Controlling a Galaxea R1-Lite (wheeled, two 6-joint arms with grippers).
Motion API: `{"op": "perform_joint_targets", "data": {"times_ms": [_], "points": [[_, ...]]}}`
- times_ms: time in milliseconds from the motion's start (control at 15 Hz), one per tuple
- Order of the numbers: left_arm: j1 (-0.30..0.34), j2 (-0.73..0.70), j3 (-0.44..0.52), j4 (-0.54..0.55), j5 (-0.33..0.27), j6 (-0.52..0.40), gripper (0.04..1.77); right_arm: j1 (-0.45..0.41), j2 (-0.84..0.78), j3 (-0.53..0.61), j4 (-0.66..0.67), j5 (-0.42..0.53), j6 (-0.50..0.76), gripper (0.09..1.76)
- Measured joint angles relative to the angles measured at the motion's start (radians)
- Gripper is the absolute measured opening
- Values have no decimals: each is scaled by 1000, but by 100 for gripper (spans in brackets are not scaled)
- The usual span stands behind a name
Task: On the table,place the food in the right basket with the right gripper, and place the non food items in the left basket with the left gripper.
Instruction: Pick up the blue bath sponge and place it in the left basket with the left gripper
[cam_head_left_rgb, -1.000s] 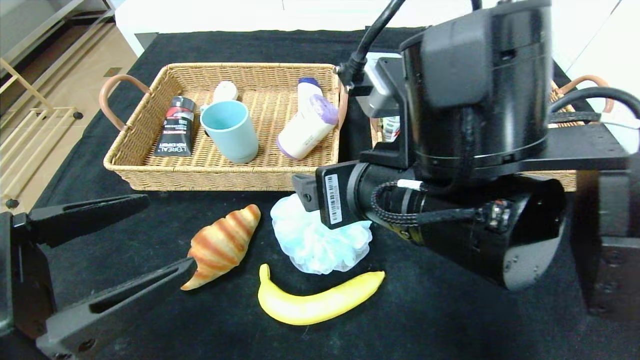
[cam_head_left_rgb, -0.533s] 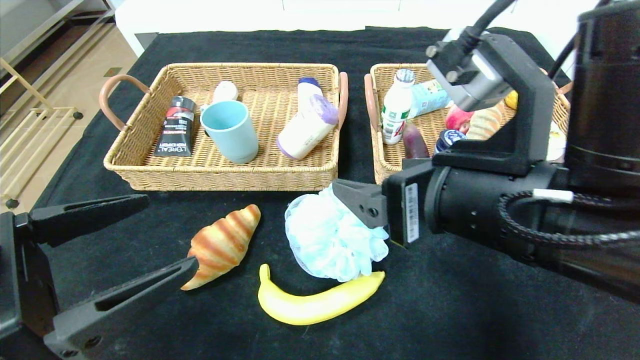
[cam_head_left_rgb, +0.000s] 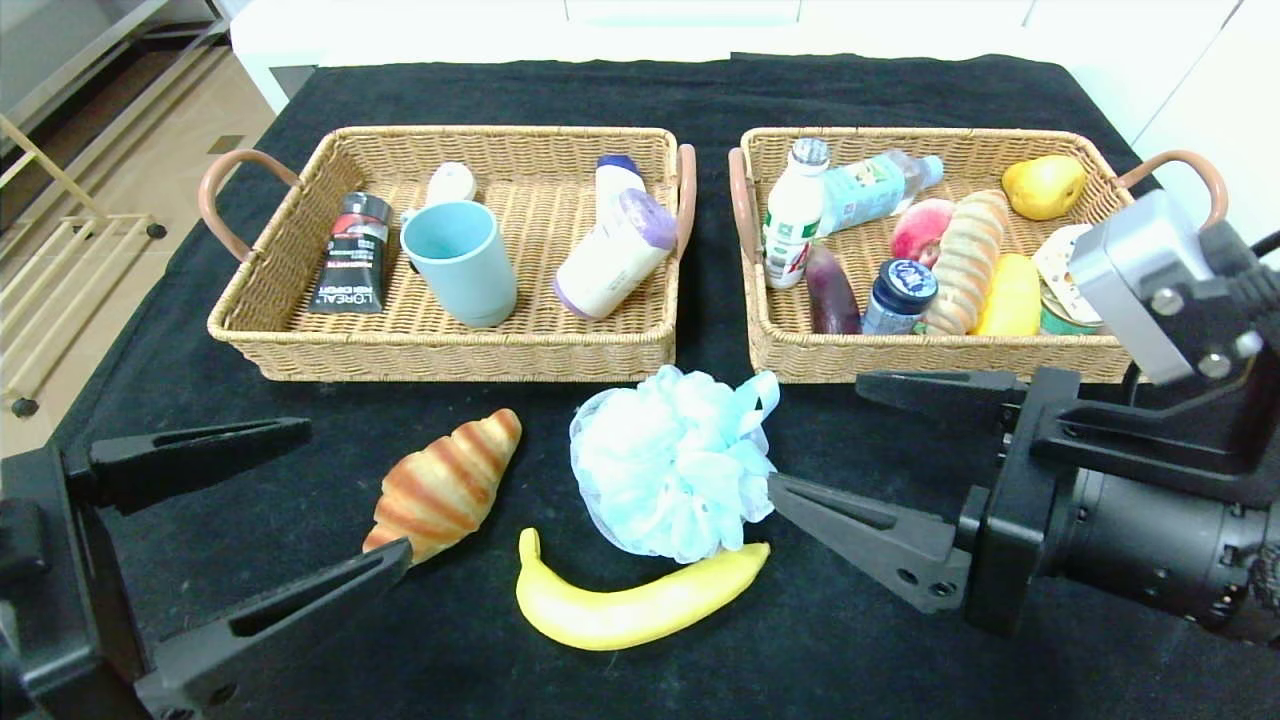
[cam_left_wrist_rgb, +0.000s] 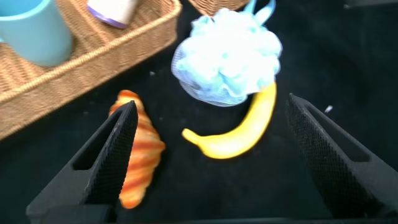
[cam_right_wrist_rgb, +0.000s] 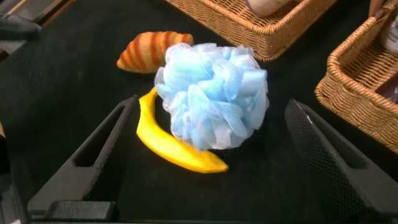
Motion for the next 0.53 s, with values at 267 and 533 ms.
{"op": "perform_joint_targets", "data": {"times_ms": [267,533], "points": [[-7,-20,-6,10,41,16,172,-185,-18,198,-248,213,-35,170],[-12,-54,-12,115,96,18,172,-334,-22,342,-413,352,-40,170]]}}
